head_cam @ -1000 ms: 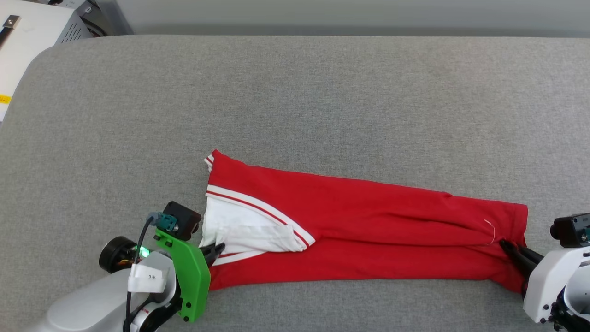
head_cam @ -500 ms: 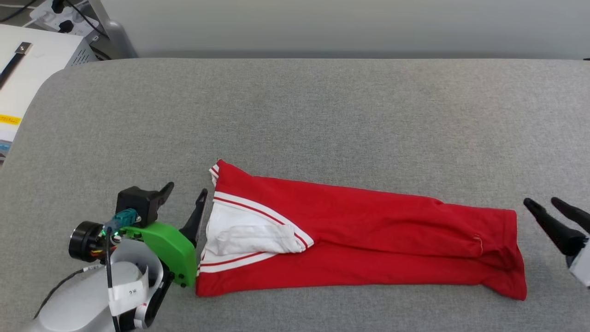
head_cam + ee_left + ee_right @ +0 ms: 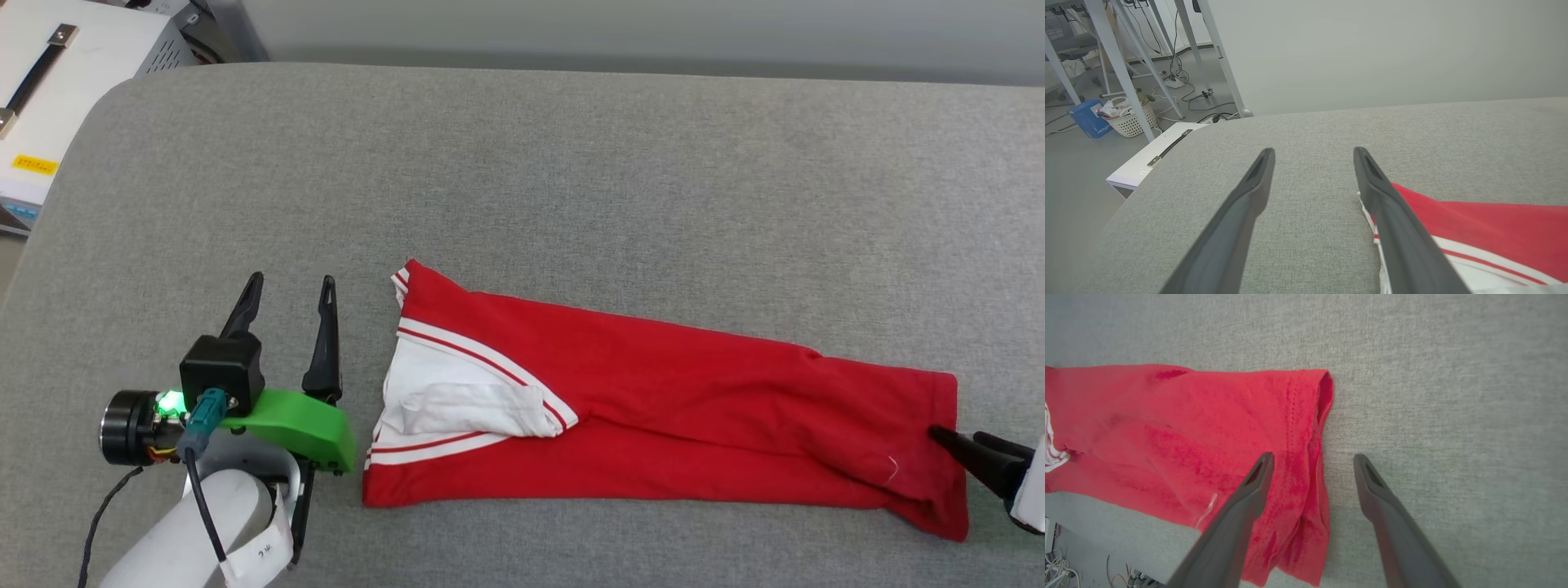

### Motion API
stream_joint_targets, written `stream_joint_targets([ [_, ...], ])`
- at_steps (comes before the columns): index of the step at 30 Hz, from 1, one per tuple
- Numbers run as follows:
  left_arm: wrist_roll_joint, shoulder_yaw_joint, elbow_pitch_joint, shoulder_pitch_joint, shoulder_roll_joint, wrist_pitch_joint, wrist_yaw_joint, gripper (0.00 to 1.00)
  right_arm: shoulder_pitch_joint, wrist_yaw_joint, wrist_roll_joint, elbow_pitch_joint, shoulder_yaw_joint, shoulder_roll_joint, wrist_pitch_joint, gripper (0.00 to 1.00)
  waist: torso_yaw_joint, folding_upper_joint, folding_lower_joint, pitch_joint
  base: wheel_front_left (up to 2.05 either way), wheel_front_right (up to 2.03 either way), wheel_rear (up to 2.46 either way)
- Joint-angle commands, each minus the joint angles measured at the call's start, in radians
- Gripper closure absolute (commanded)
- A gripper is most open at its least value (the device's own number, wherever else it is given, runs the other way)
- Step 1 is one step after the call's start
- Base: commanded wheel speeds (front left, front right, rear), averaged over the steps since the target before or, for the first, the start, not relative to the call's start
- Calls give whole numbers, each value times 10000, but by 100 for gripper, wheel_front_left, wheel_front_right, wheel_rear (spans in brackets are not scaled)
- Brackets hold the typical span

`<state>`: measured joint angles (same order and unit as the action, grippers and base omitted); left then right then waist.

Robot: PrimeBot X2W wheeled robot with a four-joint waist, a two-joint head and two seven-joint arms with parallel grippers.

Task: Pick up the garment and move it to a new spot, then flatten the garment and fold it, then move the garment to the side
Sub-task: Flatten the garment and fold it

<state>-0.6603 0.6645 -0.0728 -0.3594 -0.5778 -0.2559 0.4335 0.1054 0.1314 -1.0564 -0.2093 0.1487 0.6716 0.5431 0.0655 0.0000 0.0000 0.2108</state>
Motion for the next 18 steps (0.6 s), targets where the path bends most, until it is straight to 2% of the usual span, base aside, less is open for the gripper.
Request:
stream_joint_targets([
  [1, 302, -274, 51, 277, 183, -57, -79, 0, 220, -7, 120, -135, 124, -127, 73, 0, 123, 0, 0, 129, 0, 0, 0],
  [6, 1450, -1298, 190, 928, 923, -58, -455, 0, 542, -7, 267, -660, 770, -625, 165, 0, 220, 0, 0, 250, 0, 0, 0],
  [13, 2789, -2582, 256, 1558, 1994, -58, -1207, 0, 974, -7, 296, -1183, 1723, -1158, 143, 0, 183, 0, 0, 317, 0, 0, 0],
  [14, 3088, -2852, 190, 1724, 2221, -58, -1392, 0, 1048, -7, 278, -1284, 1928, -1118, 109, 43, 160, 0, 0, 294, 0, 0, 0],
  [15, 3246, -2954, 181, 1773, 2299, -58, -1467, 0, 1089, -7, 285, -1340, 1962, -1069, 21, 66, 150, 0, 0, 280, 0, 0, 0],
  [16, 3379, -3087, 159, 1845, 2419, -58, -1564, 0, 1128, -7, 259, -1399, 2009, -995, -60, 100, 137, 0, 0, 249, 0, 0, 0],
  [18, 3728, -3418, 93, 2009, 2674, -58, -1770, 0, 1210, -7, 145, -1614, 1997, -721, -290, 100, 84, 0, 0, 144, 0, 0, 0],
])
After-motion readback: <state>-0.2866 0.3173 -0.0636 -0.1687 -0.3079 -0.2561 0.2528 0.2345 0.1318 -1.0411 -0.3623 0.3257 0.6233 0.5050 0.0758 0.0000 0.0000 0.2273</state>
